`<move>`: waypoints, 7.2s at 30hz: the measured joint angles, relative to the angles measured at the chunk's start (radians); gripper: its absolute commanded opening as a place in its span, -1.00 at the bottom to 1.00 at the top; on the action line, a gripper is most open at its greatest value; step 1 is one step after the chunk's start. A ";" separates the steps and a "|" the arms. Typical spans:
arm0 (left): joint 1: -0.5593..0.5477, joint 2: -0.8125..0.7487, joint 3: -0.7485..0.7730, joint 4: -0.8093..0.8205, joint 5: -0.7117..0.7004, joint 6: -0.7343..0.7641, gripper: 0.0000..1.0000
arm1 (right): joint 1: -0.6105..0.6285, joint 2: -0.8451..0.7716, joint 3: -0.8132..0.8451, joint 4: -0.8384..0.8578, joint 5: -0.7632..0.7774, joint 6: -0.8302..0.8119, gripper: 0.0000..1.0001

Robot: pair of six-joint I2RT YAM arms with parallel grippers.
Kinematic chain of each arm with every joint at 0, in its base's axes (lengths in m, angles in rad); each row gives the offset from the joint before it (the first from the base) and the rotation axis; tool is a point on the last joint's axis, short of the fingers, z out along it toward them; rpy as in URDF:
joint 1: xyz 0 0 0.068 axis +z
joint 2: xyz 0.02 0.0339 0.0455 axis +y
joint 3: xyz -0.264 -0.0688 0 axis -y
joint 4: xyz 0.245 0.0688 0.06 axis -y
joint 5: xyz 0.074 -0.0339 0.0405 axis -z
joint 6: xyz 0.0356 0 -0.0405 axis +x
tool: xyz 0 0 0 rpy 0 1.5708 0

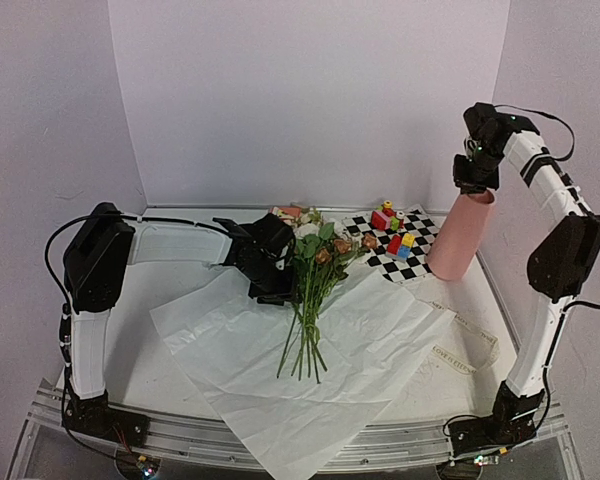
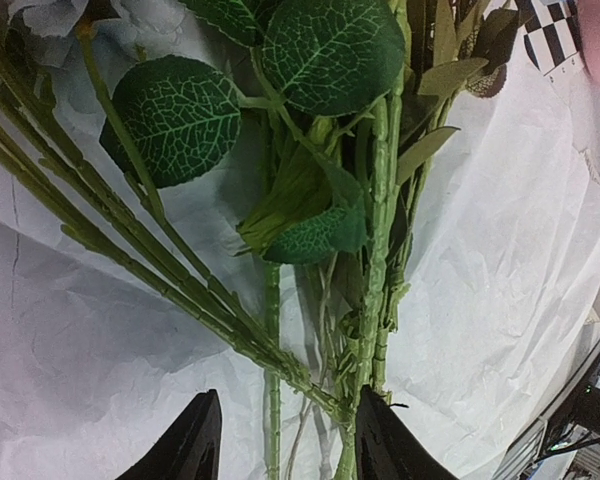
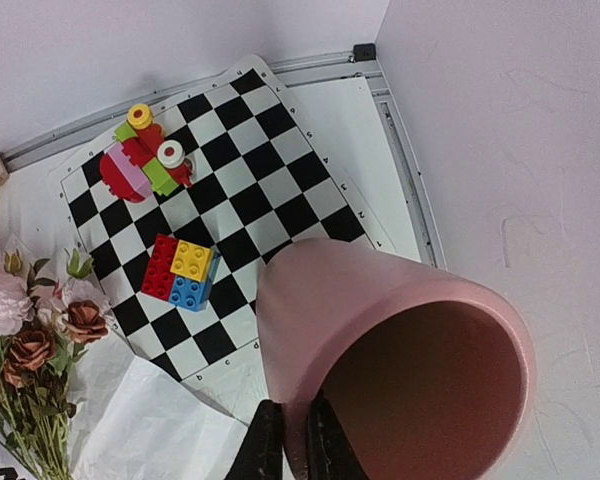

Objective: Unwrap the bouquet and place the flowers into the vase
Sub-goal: Move the vase to the center of the board, then pick up the fake flower from the wrapping paper.

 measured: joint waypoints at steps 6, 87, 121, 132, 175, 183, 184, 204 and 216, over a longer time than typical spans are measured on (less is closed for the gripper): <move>0.000 0.000 0.000 0.000 0.006 0.000 -0.06 | 0.000 -0.049 -0.050 -0.028 -0.009 -0.007 -1.00; 0.005 0.011 0.008 0.000 0.026 0.012 -0.07 | 0.003 -0.013 -0.049 -0.048 -0.102 -0.064 -0.95; 0.005 0.005 -0.002 0.000 0.027 -0.011 0.03 | 0.000 -0.297 -0.212 -0.069 -0.104 -0.060 0.12; -0.003 -0.001 -0.003 0.002 0.026 -0.010 -0.06 | 0.063 -0.520 -0.396 0.082 -0.311 0.048 0.03; -0.013 0.037 0.085 0.027 0.016 -0.036 -0.85 | 0.504 -0.623 -0.833 0.409 -0.331 0.304 0.12; -0.013 -0.117 0.042 0.026 -0.018 -0.064 -0.86 | 0.505 -0.623 -0.860 0.444 -0.387 0.305 0.16; -0.013 -0.134 0.035 0.027 -0.022 -0.067 -0.86 | 0.505 -0.623 -0.862 0.450 -0.395 0.308 0.17; -0.029 -0.238 -0.153 0.052 -0.011 -0.167 0.00 | 0.510 -0.581 -0.933 0.586 -0.521 0.450 0.42; -0.073 -0.105 -0.184 0.061 0.022 -0.191 -0.02 | 0.510 -0.613 -1.019 0.593 -0.529 0.454 0.42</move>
